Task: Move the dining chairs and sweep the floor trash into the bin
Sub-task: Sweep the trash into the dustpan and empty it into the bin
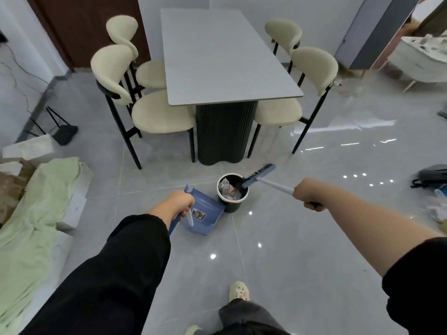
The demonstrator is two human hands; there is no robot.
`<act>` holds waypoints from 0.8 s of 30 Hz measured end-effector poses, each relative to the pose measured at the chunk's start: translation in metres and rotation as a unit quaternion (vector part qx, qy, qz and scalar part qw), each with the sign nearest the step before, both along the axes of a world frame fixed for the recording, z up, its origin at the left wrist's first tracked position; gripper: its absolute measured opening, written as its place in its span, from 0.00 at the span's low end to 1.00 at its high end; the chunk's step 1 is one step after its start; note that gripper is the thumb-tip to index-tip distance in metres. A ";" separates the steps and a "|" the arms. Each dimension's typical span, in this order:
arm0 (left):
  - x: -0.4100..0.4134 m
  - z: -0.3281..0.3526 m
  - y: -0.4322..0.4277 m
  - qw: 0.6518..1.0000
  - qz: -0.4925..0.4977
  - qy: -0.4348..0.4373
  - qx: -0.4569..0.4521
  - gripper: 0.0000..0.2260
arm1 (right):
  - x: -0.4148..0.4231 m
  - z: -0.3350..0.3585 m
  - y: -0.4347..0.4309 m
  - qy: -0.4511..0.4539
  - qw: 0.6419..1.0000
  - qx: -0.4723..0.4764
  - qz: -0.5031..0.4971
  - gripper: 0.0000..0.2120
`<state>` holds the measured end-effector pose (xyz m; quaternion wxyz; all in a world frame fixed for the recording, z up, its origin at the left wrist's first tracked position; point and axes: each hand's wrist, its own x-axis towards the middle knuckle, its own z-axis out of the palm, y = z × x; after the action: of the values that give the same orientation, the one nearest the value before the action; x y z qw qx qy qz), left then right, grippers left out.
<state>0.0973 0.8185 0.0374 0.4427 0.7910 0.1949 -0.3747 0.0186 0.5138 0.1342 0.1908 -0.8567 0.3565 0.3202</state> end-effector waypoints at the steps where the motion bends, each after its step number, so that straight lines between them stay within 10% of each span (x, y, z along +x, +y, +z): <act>1: 0.000 0.001 -0.006 1.000 0.002 -0.002 0.008 0.10 | -0.003 0.001 -0.003 -0.009 1.000 0.011 -0.014 0.11; 10: 0.013 0.008 -0.027 0.997 -0.005 -0.049 0.061 0.16 | -0.002 -0.017 -0.001 -0.094 0.982 0.121 -0.108 0.12; 24: 0.077 0.012 0.073 0.969 0.076 -0.148 0.181 0.19 | 0.154 -0.062 0.097 -0.023 0.977 0.212 0.008 0.07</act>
<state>0.1747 0.8918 0.0491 0.3430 0.8876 0.2513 -0.1770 0.1725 0.6111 0.0719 0.3741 -0.8066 0.2692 0.3699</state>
